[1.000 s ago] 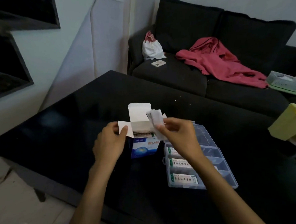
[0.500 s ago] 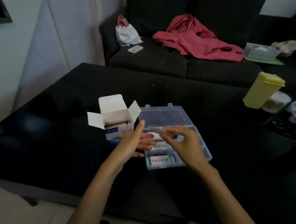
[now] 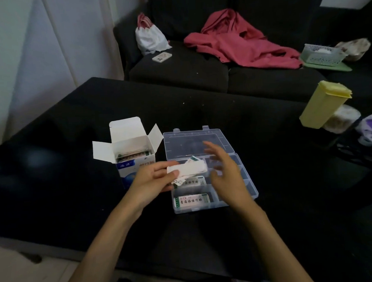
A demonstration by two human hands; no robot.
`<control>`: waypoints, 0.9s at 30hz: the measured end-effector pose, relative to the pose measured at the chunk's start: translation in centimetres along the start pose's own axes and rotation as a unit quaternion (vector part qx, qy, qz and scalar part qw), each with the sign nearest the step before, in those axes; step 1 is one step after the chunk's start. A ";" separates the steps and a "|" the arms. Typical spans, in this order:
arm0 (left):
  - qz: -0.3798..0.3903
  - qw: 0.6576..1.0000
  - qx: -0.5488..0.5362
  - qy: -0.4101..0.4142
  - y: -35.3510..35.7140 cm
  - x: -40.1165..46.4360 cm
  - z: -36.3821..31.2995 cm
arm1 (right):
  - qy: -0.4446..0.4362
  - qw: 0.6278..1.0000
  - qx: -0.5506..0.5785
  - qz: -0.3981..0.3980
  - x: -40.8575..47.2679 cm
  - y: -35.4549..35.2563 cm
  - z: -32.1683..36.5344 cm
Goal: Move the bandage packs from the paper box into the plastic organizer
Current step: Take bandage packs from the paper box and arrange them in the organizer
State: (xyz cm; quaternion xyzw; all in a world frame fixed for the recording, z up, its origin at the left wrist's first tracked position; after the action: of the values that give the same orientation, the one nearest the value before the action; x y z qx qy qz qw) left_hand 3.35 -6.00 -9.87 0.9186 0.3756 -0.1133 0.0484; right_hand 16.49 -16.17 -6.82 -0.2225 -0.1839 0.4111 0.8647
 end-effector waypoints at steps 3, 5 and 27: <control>-0.020 0.999 0.008 0.040 -0.4 0.3 -0.9 | 0.178 0.934 0.296 0.095 -0.6 2.2 -1.3; -0.026 0.998 0.015 0.053 -0.5 0.4 -1.2 | 0.196 0.893 0.376 0.150 -1.2 3.4 -0.3; 0.033 0.988 -0.146 -0.030 0.9 0.4 0.2 | 0.180 0.942 0.239 -0.151 -1.0 -1.8 -3.1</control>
State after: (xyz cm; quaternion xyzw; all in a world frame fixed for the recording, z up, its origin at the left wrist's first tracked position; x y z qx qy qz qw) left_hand 4.20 -6.42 -10.19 0.9098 0.3556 -0.0829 0.1973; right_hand 18.63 -18.70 -8.55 -0.0489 0.0475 0.2605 0.9631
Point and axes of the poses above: each hand's wrist, its own x-axis towards the middle knuckle, its own y-axis out of the palm, z = x × y, the point moved 10 cm from there along x, towards the middle knuckle, and after that the axes turned 4 degrees about -x, right-handed, at the moved point
